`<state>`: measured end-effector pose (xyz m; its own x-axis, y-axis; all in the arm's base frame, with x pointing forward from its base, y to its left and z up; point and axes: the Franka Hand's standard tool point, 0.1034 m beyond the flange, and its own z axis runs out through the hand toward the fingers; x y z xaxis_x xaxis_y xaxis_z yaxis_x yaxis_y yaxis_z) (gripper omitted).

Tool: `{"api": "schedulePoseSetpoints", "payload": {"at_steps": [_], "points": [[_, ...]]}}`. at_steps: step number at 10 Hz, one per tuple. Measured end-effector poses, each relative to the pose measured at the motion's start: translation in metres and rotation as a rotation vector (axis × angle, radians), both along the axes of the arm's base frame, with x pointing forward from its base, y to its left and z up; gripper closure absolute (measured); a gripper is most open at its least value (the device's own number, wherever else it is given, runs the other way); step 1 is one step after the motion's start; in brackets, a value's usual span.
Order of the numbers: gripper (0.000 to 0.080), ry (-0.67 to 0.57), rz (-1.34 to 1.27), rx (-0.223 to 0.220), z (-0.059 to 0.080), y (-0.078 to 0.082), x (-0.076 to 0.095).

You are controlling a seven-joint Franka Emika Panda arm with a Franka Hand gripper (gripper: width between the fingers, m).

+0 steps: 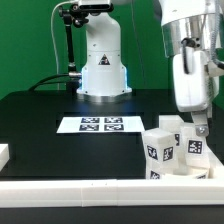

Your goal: Assemble stool

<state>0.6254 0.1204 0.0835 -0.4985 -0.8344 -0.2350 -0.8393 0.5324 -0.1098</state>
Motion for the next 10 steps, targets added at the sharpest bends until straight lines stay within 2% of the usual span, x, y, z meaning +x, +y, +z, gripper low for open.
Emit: {"api": "schedulePoseSetpoints", "payload": {"at_steps": [2, 6, 8, 9, 10], "points": [[0.0458, -0.001, -0.064, 0.026, -0.0004, -0.0004, 0.001], [0.0458, 0.011, -0.103, 0.051, -0.0013, -0.0029, -0.0002], [0.0458, 0.006, -0.071, 0.044, -0.0016, -0.002, -0.0004], [0.03, 0.007, -0.058, 0.042, -0.0011, -0.0022, -0.0005], [0.0198, 0.021, -0.011, 0.048, 0.0032, -0.0029, -0.0008]]}}
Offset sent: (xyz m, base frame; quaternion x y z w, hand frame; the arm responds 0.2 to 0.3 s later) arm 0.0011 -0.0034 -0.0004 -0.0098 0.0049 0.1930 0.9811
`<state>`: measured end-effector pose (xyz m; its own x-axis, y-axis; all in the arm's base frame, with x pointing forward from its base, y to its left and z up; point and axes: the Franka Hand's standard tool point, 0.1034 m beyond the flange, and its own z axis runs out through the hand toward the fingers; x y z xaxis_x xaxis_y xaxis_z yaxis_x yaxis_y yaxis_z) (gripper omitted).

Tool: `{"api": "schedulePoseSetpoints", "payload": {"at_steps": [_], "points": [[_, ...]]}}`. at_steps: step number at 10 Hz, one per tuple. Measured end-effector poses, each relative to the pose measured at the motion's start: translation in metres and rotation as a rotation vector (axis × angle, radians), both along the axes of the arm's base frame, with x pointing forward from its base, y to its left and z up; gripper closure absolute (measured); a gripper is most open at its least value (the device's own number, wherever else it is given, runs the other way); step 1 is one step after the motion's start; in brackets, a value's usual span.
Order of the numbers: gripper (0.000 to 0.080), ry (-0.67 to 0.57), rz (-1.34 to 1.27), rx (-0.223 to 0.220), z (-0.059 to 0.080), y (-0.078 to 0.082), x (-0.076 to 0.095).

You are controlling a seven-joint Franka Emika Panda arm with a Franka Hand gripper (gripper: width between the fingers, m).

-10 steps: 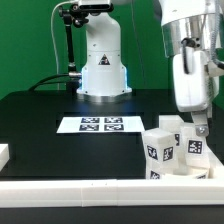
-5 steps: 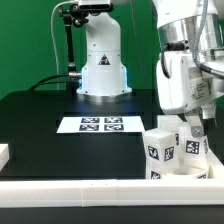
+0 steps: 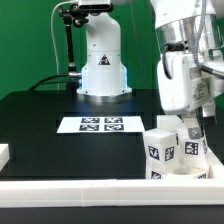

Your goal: Assemble stool

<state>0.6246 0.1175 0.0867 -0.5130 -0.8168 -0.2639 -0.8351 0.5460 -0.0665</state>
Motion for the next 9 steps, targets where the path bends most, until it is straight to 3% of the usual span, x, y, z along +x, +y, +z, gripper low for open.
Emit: {"api": "schedulePoseSetpoints", "payload": {"at_steps": [4, 7, 9], "points": [[0.0152, -0.031, 0.054, 0.007, 0.022, 0.001, 0.006], [0.0151, -0.047, 0.147, -0.017, 0.018, 0.0, 0.005], [0.0151, -0.052, 0.413, -0.063, 0.017, 0.0, 0.002]]}}
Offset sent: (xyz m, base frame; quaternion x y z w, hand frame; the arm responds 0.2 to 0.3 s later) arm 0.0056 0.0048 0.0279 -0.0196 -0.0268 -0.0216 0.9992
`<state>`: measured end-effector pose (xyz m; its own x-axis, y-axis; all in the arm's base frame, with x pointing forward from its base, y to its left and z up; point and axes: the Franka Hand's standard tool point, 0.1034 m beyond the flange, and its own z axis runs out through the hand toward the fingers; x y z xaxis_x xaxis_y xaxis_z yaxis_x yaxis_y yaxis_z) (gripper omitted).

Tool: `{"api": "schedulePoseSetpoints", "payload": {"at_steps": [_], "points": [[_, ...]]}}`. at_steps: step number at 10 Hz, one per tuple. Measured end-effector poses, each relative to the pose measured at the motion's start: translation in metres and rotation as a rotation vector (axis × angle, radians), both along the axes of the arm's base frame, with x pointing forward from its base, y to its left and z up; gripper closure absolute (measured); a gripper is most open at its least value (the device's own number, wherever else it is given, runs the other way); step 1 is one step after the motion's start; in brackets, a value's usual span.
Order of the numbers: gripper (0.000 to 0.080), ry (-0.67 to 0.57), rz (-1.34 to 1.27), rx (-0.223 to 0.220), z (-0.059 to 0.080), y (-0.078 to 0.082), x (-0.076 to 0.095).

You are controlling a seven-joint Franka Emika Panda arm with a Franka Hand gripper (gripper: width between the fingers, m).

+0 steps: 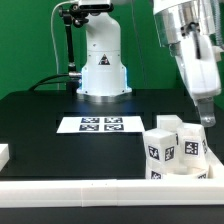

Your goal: Assemble stool

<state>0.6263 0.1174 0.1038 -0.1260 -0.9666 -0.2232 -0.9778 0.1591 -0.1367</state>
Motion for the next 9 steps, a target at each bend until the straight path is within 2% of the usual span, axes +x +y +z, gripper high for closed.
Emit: {"api": "schedulePoseSetpoints", "payload": {"at_steps": [3, 8, 9], "points": [[0.0151, 0.013, 0.394, -0.076, 0.0051, 0.0003, -0.0001], [0.0151, -0.056, 0.716, -0.121, 0.0049, -0.0023, 0.0008], [0.0151, -0.06, 0.853, -0.158, 0.0049, -0.0037, -0.0002]]}}
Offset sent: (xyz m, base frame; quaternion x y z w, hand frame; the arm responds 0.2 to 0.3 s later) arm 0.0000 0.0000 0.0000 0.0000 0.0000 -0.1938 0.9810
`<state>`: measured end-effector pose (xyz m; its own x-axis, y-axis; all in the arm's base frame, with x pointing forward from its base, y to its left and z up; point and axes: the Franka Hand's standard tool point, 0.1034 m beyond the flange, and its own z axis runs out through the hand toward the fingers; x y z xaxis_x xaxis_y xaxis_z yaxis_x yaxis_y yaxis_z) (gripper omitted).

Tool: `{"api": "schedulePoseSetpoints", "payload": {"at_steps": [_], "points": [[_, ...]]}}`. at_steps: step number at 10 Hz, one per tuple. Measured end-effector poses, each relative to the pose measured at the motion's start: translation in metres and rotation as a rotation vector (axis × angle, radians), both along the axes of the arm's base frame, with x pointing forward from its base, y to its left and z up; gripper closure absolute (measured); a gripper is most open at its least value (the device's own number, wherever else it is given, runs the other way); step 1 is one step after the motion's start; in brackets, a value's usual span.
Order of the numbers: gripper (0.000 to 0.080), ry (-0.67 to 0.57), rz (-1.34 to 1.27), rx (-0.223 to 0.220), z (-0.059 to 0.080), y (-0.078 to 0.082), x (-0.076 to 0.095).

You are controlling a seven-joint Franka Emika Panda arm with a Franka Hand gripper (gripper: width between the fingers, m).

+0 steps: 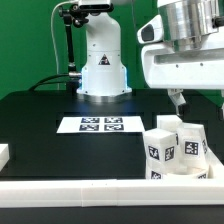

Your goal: Assemble stool

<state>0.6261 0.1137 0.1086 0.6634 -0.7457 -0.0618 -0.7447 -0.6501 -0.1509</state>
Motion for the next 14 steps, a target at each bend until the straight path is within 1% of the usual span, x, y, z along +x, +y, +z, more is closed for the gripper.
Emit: {"api": "schedulePoseSetpoints", "payload": {"at_steps": [2, 3, 4, 8, 10, 12, 14], "points": [[0.0151, -0.011, 0.303, -0.093, 0.0041, 0.0016, 0.0008], [0.0151, 0.005, 0.36, -0.116, 0.0045, 0.0048, -0.0018], [0.0151, -0.004, 0.446, -0.133, 0.0047, 0.0043, -0.0014], [0.0151, -0.028, 0.699, -0.15, 0.0048, 0.0, -0.0004], [0.0151, -0.047, 0.933, -0.171, 0.0038, 0.0032, -0.0008], [0.0151, -0.055, 1.119, -0.181, -0.0016, 0.0027, -0.0016], [0.0151, -0.071, 1.27, -0.192, -0.005, 0.0065, -0.0013]]}}
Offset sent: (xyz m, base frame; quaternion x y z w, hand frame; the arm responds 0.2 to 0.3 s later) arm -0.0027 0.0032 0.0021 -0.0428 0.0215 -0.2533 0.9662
